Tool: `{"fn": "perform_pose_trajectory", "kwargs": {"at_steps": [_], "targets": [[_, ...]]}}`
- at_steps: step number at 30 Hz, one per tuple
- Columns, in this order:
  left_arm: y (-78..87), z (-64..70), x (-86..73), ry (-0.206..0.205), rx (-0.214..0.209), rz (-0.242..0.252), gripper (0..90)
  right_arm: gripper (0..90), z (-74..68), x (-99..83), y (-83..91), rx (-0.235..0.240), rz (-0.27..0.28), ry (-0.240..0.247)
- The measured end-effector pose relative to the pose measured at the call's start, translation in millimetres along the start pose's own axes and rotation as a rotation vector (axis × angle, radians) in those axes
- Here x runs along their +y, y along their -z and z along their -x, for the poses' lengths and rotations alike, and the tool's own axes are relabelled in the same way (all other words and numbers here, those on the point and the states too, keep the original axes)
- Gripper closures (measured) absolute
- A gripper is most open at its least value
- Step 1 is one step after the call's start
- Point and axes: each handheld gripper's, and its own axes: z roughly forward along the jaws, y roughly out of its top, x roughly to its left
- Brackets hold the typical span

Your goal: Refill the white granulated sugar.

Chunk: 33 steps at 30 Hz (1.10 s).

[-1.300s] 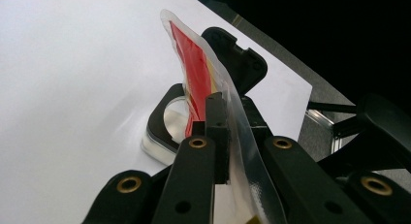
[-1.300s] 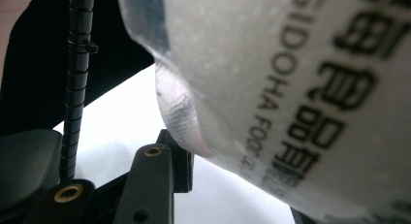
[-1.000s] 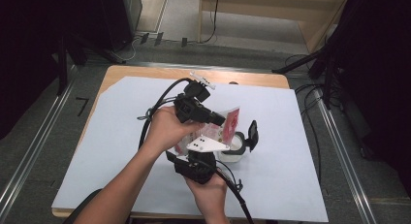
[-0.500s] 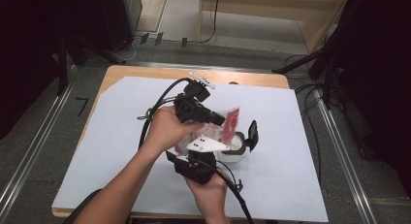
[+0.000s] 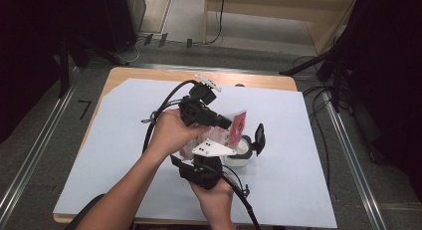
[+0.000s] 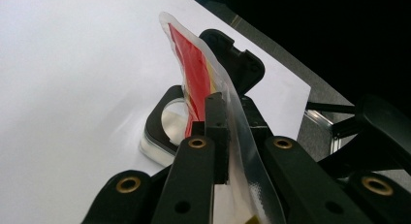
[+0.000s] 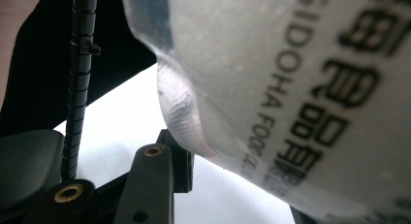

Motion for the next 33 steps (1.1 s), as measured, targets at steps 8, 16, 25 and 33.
{"fn": "perform_pose_trajectory", "kwargs": {"at_steps": [8, 16, 25, 33], "targets": [[0.0, 0.1, 0.1, -0.001, 0.0, 0.0, 87.2, 63.7, -0.1, 0.0, 0.4, 0.0, -0.001, 0.0], [-0.7, -0.1, 0.4, -0.001, -0.002, 0.0, 87.2, 63.7, 0.0, -0.1, 1.1, -0.004, -0.005, 0.006], [-1.7, -0.9, 0.5, 0.008, -0.013, 0.006, 87.2, 63.7, 0.6, 0.4, 2.0, -0.004, -0.013, 0.009], [-1.6, -1.9, 1.2, 0.01, -0.012, 0.002, 87.2, 63.7, 0.6, 1.2, 2.5, -0.006, -0.023, 0.012]]}}
